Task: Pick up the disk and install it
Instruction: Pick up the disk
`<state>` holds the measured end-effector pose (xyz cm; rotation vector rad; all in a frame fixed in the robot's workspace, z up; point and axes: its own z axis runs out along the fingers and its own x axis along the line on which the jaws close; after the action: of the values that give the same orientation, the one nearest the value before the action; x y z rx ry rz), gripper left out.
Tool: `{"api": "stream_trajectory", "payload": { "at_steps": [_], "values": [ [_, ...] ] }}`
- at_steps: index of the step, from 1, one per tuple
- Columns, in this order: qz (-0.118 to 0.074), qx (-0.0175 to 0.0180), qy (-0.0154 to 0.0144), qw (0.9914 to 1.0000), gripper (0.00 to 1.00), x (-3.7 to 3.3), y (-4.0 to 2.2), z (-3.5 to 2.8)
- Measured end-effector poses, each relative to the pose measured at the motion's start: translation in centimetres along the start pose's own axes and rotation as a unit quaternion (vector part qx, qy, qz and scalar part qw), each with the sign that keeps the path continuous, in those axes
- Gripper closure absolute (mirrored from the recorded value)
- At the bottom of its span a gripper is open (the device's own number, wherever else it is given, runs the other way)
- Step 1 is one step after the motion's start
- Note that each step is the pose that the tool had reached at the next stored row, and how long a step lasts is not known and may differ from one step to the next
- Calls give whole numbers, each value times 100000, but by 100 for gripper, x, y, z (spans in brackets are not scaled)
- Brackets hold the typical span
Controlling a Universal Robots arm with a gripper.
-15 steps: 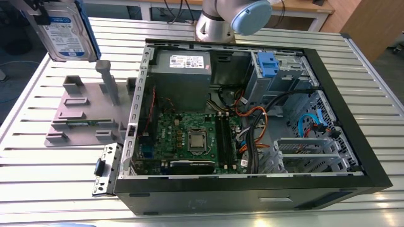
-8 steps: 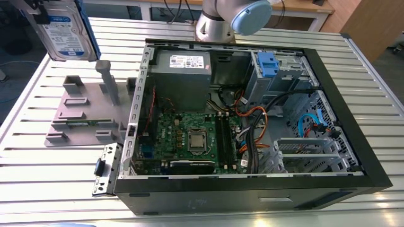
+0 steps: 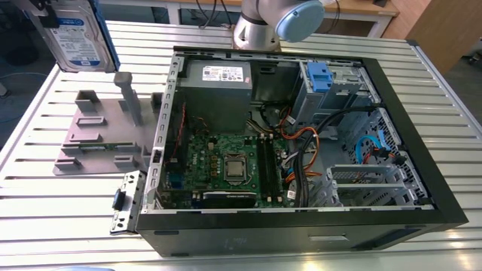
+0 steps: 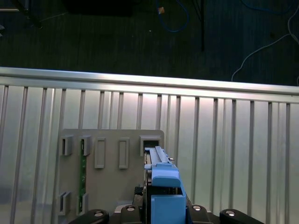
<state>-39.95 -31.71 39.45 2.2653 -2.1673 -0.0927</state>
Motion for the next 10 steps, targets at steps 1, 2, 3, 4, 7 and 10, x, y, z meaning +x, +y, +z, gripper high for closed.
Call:
{"api": "stream_trajectory", "payload": {
  "at_steps": [1, 2, 3, 4, 7, 10],
  "values": [
    [-3, 0, -1, 100000, 63, 0, 0, -2],
    [-2, -1, -1, 100000, 63, 0, 0, -4],
    [-1, 2, -2, 100000, 63, 0, 0, -5],
    [-1, 3, -1, 100000, 63, 0, 0, -7],
    [-1, 0, -1, 100000, 63, 0, 0, -12],
    [-1, -1, -2, 100000, 63, -1, 1, -18]
  ]
}}
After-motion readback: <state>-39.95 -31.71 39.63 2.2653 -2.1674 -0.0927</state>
